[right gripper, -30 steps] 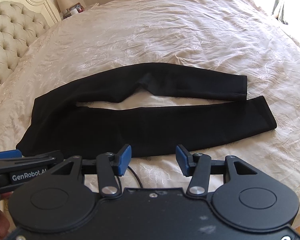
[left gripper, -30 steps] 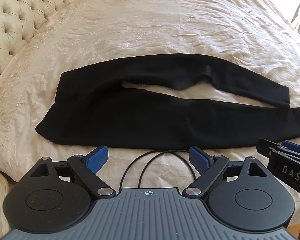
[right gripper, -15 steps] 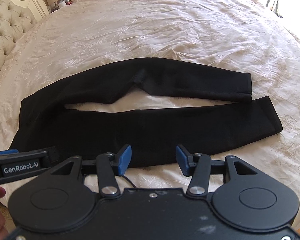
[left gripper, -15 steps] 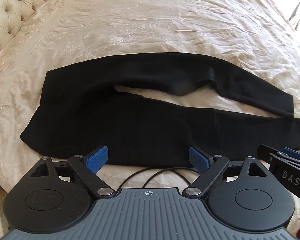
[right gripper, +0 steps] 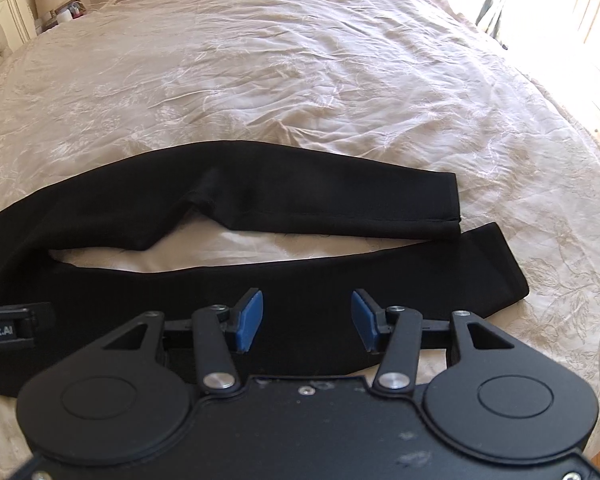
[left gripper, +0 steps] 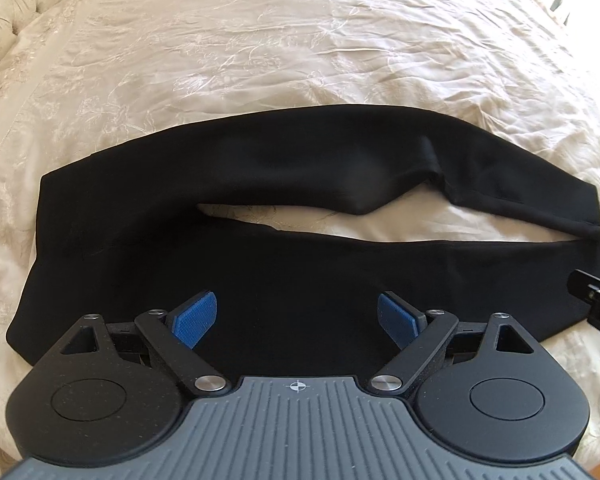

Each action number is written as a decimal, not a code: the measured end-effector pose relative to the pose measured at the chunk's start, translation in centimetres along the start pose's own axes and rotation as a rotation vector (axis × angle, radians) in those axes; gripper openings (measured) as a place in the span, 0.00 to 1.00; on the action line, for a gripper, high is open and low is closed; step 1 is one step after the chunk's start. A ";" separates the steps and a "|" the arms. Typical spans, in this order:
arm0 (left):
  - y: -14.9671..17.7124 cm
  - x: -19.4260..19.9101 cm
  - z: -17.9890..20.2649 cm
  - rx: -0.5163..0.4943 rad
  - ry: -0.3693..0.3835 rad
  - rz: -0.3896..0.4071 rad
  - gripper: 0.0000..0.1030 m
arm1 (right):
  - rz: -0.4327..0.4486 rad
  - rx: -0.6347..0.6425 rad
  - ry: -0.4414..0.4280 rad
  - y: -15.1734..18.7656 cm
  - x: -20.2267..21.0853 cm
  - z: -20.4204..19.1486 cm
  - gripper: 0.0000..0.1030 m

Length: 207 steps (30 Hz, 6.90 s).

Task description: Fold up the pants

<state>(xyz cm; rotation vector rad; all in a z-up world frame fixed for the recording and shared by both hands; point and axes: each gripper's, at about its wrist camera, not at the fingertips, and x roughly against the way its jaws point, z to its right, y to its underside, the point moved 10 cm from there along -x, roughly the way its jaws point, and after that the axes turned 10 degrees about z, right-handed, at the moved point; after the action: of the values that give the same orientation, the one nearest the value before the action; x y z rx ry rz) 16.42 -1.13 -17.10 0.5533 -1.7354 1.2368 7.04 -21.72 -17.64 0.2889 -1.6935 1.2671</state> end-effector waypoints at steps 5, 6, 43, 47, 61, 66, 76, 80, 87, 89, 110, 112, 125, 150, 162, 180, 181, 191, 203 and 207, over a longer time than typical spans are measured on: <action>-0.4 -1.3 -0.9 0.011 -0.019 -0.018 0.77 | -0.047 -0.002 0.019 -1.2 -3.1 2.2 0.51; -0.4 -1.7 -1.0 0.016 -0.020 -0.030 0.76 | -0.050 0.006 0.016 -1.7 -3.9 2.6 0.51; -6.8 -5.0 -2.7 0.202 -0.180 -0.081 0.73 | 0.014 0.569 -0.390 -16.7 -19.9 -1.5 0.01; -10.3 -7.9 -3.5 0.231 -0.135 -0.076 0.73 | 0.046 0.586 -0.350 -16.1 -20.3 -1.3 0.01; -14.8 -16.2 -4.0 0.378 -0.056 -0.177 0.73 | 0.181 0.696 -0.407 -11.0 -13.4 -0.1 0.02; -14.3 -17.0 -4.4 0.378 -0.059 -0.229 0.73 | 0.130 0.708 -0.434 -7.7 -11.6 0.4 0.02; -10.5 -17.6 -5.1 0.456 -0.015 -0.318 0.10 | 0.083 0.585 -0.407 -5.6 -10.7 1.0 0.02; -11.9 -12.6 -5.8 0.459 -0.010 -0.148 0.09 | 0.137 0.563 -0.350 -7.5 -10.5 1.1 0.02; -8.7 -1.7 -6.1 0.362 -0.043 0.118 0.09 | 0.296 0.557 -0.347 -9.4 -5.0 0.7 0.02; -4.3 -1.3 -5.9 0.360 -0.063 0.069 0.09 | 0.241 0.610 -0.388 -6.3 -4.4 0.3 0.03; 4.1 -7.7 -6.7 0.389 -0.103 -0.171 0.09 | -0.086 -0.307 -0.043 3.3 -7.8 16.6 0.34; 3.9 -7.6 -6.9 0.387 -0.110 -0.172 0.09 | -0.095 -0.378 -0.017 3.4 -8.7 18.3 0.35; 4.7 -4.4 -7.6 0.429 -0.118 -0.142 0.08 | -0.116 -0.640 -0.020 2.6 -12.0 20.0 0.35; 8.3 -3.1 -5.6 0.440 -0.118 -0.155 0.11 | 0.028 -0.186 0.050 0.3 -7.1 20.2 0.03; 9.1 1.8 -6.9 0.274 -0.142 -0.144 0.23 | -0.054 -0.210 0.111 2.9 -7.3 21.0 0.20; 4.1 -3.4 -32.2 0.256 -0.246 -0.082 0.33 | 0.139 -0.079 0.036 0.2 1.9 1.2 0.28; 4.0 -4.1 -33.4 0.237 -0.251 -0.088 0.33 | 0.134 -0.041 -0.017 0.5 2.1 -2.0 0.29; 5.6 -9.0 -39.1 0.235 -0.154 -0.198 0.35 | 0.012 0.380 -0.542 5.6 4.1 -29.9 0.31; 4.6 -8.6 -40.2 0.285 -0.041 -0.192 0.36 | 0.009 0.759 -0.781 11.6 4.9 -47.2 0.31; 4.3 -8.3 -41.2 0.284 -0.029 -0.188 0.37 | 0.018 0.923 -0.784 13.9 4.6 -48.6 0.32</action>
<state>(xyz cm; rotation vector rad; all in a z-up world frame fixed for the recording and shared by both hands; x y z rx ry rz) 34.19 36.79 -22.74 0.8845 -1.5003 1.3524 22.07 26.50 -22.76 1.4698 -1.5642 2.0558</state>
